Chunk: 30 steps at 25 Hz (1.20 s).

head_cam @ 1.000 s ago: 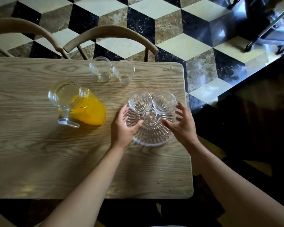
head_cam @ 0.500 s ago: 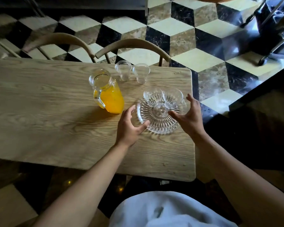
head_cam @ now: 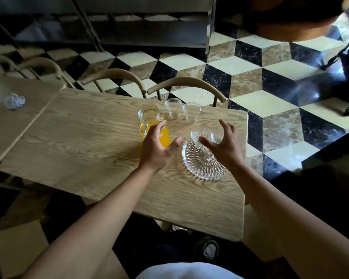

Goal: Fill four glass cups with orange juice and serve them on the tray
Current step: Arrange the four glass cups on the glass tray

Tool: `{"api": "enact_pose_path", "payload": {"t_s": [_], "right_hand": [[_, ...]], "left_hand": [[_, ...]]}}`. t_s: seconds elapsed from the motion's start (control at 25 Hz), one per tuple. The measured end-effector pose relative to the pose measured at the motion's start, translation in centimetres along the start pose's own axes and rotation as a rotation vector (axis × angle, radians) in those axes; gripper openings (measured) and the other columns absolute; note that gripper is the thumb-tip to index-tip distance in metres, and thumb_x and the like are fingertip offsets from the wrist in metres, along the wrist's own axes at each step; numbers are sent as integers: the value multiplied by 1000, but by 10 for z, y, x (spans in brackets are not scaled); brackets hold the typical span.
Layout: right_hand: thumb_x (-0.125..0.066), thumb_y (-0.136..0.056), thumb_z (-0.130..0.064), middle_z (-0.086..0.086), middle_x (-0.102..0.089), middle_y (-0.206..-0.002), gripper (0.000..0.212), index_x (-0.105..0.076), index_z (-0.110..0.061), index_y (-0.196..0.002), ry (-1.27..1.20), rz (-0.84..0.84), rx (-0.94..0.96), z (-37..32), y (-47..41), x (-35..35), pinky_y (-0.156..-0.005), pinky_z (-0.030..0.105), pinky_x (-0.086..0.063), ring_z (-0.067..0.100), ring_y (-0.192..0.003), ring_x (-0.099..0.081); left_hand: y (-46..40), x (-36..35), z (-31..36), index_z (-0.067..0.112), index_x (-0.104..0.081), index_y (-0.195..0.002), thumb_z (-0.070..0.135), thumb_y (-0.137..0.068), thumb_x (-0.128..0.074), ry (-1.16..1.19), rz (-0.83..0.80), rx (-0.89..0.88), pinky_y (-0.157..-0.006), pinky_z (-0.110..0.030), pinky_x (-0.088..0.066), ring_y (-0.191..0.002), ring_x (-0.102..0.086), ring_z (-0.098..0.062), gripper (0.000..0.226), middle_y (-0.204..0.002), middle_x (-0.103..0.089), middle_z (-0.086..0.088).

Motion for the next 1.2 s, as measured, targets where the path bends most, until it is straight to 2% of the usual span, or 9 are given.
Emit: {"api": "enact_pose_path", "payload": {"t_s": [0.08, 0.16, 0.36, 0.44, 0.56, 0.72, 0.88, 1.08, 1.2], "right_hand": [[-82, -80, -53, 10, -34, -160, 102, -32, -13, -160, 15, 16, 33, -12, -12, 1, -118, 37, -32, 25, -147, -35], [-82, -80, -53, 10, -36, -159, 101, -33, -14, -160, 47, 29, 53, -24, -26, 2, -114, 32, -33, 24, -146, -37], [-85, -76, -51, 12, -34, -158, 105, -33, -15, -160, 61, 4, 63, -42, -78, -11, -122, 43, -34, 26, -146, -35], [-86, -75, -51, 13, -35, -157, 106, -33, -15, -159, 102, 15, 35, -46, -104, -19, -121, 47, -35, 28, -145, -37], [-87, -75, -50, 13, -31, -160, 109, -28, -17, -161, 165, -43, -3, -49, -137, -37, -120, 47, -37, 30, -146, -37], [-90, -71, -46, 12, -28, -162, 117, -23, -16, -162, 252, -147, -35, -24, -184, -59, -116, 42, -36, 29, -146, -37], [-96, -65, -40, 10, -35, -160, 122, -25, -16, -162, 285, -251, -91, 24, -224, -82, -118, 41, -37, 26, -144, -41], [-98, -62, -24, 8, -49, -151, 108, -41, -13, -153, 213, -318, -149, 73, -248, -85, -110, 47, -49, 24, -132, -52], [-98, -63, -23, 6, -55, -144, 100, -47, -14, -149, 287, -352, -118, 103, -260, -97, -98, 44, -56, 24, -122, -59]], "left_hand": [[-19, 15, 7, 3, -57, -143, 59, -80, -69, -35, 43, -45, -108, -44, -53, -128, -61, -23, 85, -139, -64, -17], [-44, 32, 10, 3, -57, -142, 56, -82, -69, -45, 89, -72, -109, -47, -53, -127, -63, -27, 81, -138, -65, -18], [-131, 70, 6, 6, -54, -144, 62, -80, -69, -116, 89, -144, -110, -45, -51, -130, -60, -26, 87, -142, -62, -15], [-171, 74, -8, 8, -52, -146, 62, -76, -73, -135, 28, -120, -109, -44, -51, -131, -57, -22, 91, -144, -60, -13], [-223, 64, -40, 14, -45, -152, 59, -70, -81, -122, -152, -46, -115, -38, -45, -139, -51, -20, 101, -152, -55, -11], [-269, 27, -99, 17, -39, -157, 38, -74, -95, -137, -386, 7, -114, -29, -36, -146, -45, -22, 103, -158, -48, -12], [-291, -19, -174, 22, -36, -159, 33, -71, -97, -161, -567, 62, -116, -36, -41, -142, -45, -19, 107, -158, -46, -6], [-302, -44, -226, 19, -39, -158, 20, -69, -98, -150, -653, 82, -99, -30, -48, -140, -48, -14, 107, -156, -51, -5], [-301, -70, -245, 20, -46, -153, 17, -67, -99, -83, -620, 67, -98, -41, -56, -133, -55, -14, 101, -145, -60, 0]]}}
Point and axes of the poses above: each hand's wrist, its own y-axis away from the middle knuckle, its own x-axis out of the back of the hand, z = x × y, the point moved 5 cm from there along -y, towards the middle knuckle
